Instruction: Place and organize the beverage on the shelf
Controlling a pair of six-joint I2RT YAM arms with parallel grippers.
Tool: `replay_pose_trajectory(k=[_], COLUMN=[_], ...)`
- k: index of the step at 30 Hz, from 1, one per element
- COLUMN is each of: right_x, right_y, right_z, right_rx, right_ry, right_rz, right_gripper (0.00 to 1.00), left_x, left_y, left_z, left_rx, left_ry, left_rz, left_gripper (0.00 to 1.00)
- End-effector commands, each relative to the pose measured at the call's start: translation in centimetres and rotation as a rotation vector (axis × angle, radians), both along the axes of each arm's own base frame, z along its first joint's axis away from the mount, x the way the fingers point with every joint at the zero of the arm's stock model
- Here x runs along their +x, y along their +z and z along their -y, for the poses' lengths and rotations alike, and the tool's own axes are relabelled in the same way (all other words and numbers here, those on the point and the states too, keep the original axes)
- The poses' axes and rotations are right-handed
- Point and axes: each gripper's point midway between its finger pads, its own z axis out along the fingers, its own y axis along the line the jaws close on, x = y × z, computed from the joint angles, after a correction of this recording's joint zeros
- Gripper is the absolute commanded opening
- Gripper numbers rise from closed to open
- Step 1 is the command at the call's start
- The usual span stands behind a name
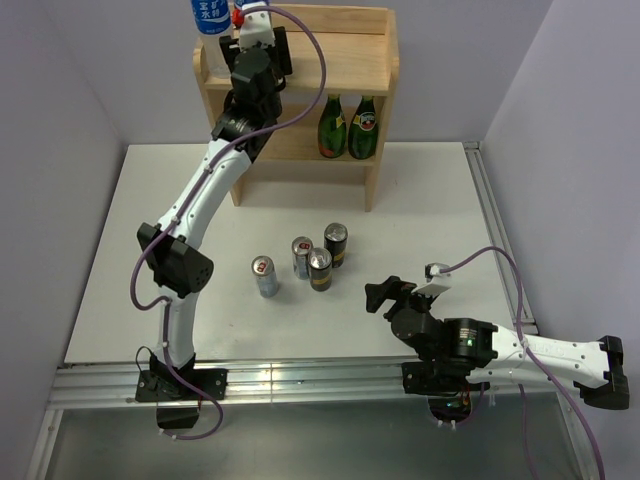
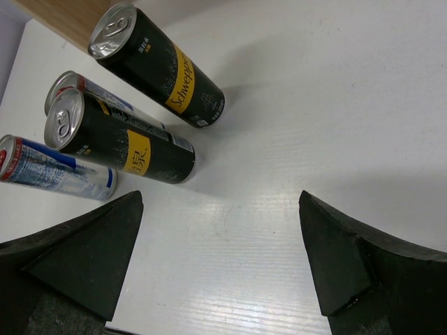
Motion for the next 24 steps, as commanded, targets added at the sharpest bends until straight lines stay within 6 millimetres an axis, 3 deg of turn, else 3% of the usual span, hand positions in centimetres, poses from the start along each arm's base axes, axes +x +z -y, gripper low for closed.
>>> replay_pose_trajectory(k=[1,5,6,8,9,11,12,16,18,19,21,22,23,24], right_x=[0.2,0.2,0.3,0.3,0.3,0.3,0.2,0.3,0.3,0.3,0.3,0.4,0.3,0.3], right_y=[0.1,0.1,0.1,0.1,0.1,0.1,0.1,0.0,0.1,0.0,0.0,0.0,0.0,0.0], right_z=[0.0,0.0,0.0,0.0,0.0,0.0,0.0,0.0,0.1,0.1,0.0,0.1,0.0,0.0], right_rx=[0.003,0.001,0.001,0.002,0.001,-0.001,0.001,-0.003,-0.005,-0.006,-0.011,-0.013,-0.014,-0.018], right_ry=[-0.014,-0.016,-0.018,-0.019,-0.018,-0.019,-0.019,-0.021,-0.025,-0.025,-0.025,-0.029,-0.027,-0.022], right_rz=[0.017,0.016,0.016,0.017,0.015,0.016,0.015,0.016,0.018,0.017,0.015,0.017,0.016,0.016], right_gripper=[1.0,1.0,1.0,1.0,1.0,1.0,1.0,1.0,1.0,1.0,1.0,1.0,1.0,1.0], left_x=[-0.4,-1.4,-1.4,-2.4,-2.4,-3.4,-3.6,-5.7,-6.5,-7.4,-8.8,-10.3,-11.4,-12.3], left_y=[0.5,0.4,-0.5,-0.2,-1.4,-0.7,-1.6,-1.5,-2.7,-2.2,-4.1,-3.2,-5.2,-5.9], left_z=[-0.5,-0.5,-0.4,-0.3,-0.3,-0.4,0.1,0.5,1.4,1.5,2.2,1.9,3.1,3.3], left_rx=[-0.043,-0.06,-0.057,-0.056,-0.043,-0.056,-0.045,-0.049,-0.04,-0.051,-0.045,-0.062,-0.05,-0.052], left_ry=[-0.003,-0.02,-0.019,-0.02,-0.006,-0.004,-0.013,-0.024,-0.043,-0.051,-0.054,-0.062,-0.095,-0.114], left_rz=[0.013,0.006,-0.013,-0.011,-0.034,-0.012,-0.031,-0.033,-0.064,-0.06,-0.105,-0.093,-0.129,-0.145], left_gripper=[0.76,0.85,0.94,0.99,0.99,0.99,0.99,0.99,0.99,0.99,0.99,0.99,0.99,0.99])
